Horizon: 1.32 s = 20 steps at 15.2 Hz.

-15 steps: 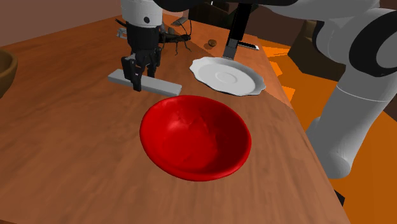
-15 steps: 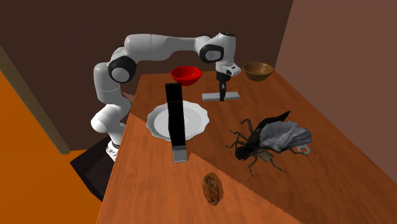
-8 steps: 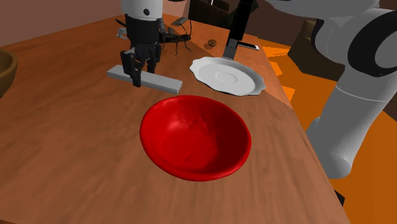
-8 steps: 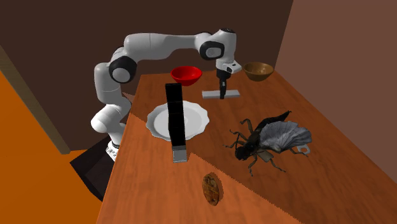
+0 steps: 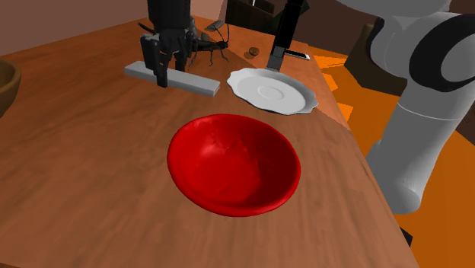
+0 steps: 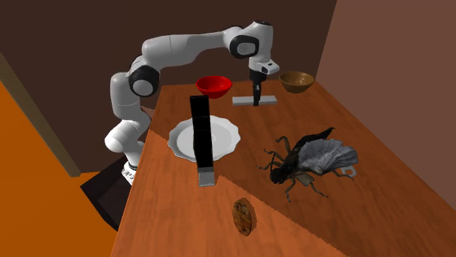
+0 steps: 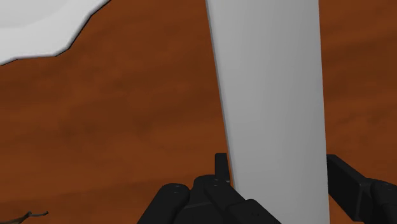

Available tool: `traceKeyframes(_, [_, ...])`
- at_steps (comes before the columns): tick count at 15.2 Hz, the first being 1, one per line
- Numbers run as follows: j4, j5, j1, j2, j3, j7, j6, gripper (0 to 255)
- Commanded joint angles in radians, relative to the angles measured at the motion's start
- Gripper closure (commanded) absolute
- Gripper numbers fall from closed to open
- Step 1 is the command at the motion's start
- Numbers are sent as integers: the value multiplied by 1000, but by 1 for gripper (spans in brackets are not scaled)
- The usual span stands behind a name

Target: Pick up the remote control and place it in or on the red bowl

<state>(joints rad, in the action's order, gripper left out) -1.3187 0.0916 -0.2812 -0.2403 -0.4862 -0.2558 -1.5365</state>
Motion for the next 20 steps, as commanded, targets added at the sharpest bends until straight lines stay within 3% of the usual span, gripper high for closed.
traceKeyframes(1, [36,4,-5,-7,-1,-2,30,255])
traceKeyframes(11, [316,54,-61,-105,-6,-19,219,255])
traceKeyframes(17, [610,122,-149,-232,2,-26,388,255])
traceKeyframes(20, [328,40,-76,-53,-34,-66,281,255])
